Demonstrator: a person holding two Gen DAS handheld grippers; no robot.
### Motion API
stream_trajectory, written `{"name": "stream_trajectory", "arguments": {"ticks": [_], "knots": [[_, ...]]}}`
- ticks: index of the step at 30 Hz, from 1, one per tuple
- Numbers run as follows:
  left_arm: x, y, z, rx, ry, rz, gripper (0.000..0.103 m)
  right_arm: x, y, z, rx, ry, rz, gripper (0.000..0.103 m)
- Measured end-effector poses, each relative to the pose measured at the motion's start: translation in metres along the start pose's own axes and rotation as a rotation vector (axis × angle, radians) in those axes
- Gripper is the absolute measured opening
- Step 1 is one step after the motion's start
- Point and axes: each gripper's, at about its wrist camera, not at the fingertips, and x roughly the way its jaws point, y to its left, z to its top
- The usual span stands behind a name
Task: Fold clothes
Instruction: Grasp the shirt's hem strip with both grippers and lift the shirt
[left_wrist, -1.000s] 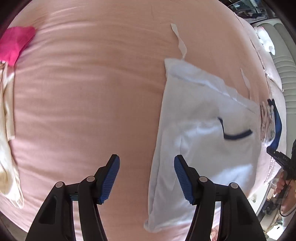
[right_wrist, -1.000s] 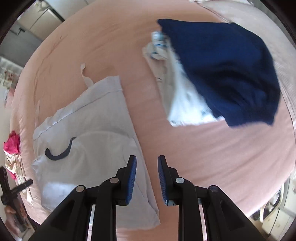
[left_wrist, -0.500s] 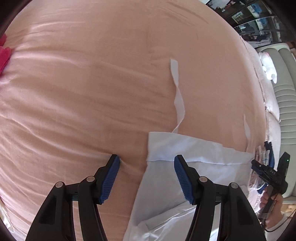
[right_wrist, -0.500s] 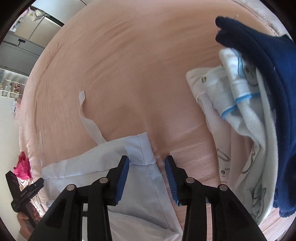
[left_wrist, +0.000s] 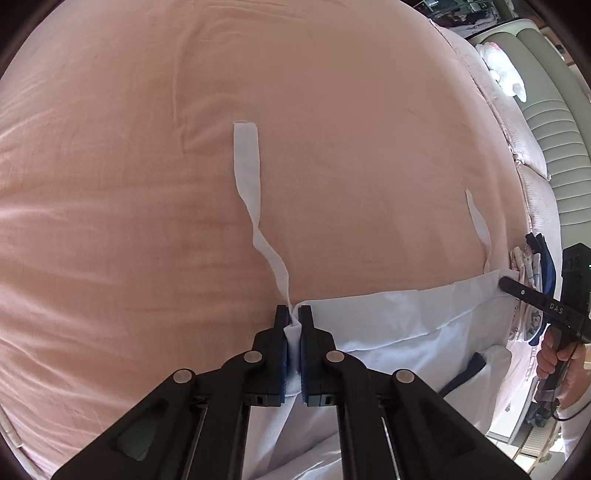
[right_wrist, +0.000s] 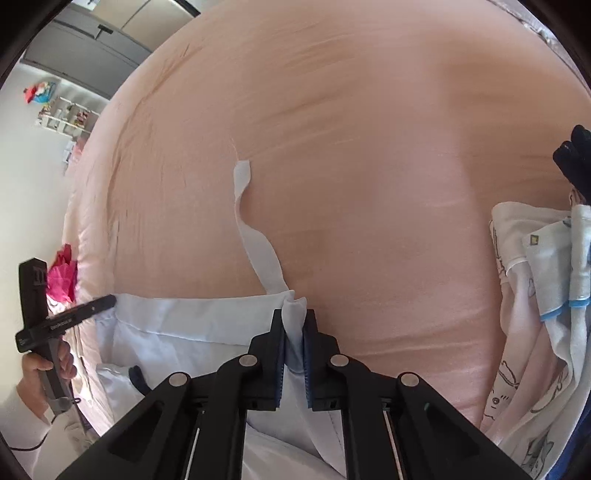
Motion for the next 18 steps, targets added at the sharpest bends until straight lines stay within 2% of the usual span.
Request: {"name": "stream_trajectory", "arguments": {"ticks": [3,4,6,8,9,10,12,14,17,18], "knots": [[-0.033,-0.006,-0.009,0.097,-0.034,-0.012,0.004,-0.033,0.001,-0.010,-0.029,-0.080,0.095,0.006],[-0.048,-0.007,-0.014,0.133,-0.046,-0.017,0.004,-0.052,0.005,-0.023,-0.071,-0.104,0.125,0.006],[-0.077,-0.003,-0.023,0.175,-0.049,-0.051,0.004,-0.068,0.005,-0.037,-0.131,-0.093,0.142,0.006],[-0.072,-0.031,0.029,0.237,-0.033,-0.066,0.004,-0.082,0.008,-0.053,-0.185,-0.073,0.153,0.006],[-0.076,-0.025,0.015,0.275,-0.015,-0.063,0.004,-0.089,0.011,-0.062,-0.210,-0.060,0.156,0.006],[-0.072,0.014,-0.005,0.309,0.007,-0.057,0.004,-0.096,0.013,-0.071,-0.235,-0.047,0.158,0.006],[-0.035,-0.043,0.044,0.343,0.062,-0.059,0.004,-0.105,0.014,-0.085,-0.274,-0.021,0.161,0.006],[-0.061,-0.019,-0.013,0.355,0.118,-0.058,0.004,-0.108,0.015,-0.098,-0.301,0.014,0.166,0.006],[-0.069,-0.003,-0.065,0.361,0.183,-0.072,0.004,-0.110,0.010,-0.123,-0.304,0.068,0.174,0.006],[-0.067,-0.001,-0.074,0.342,0.194,-0.084,0.004,-0.107,0.008,-0.131,-0.307,0.083,0.167,0.006]]}}
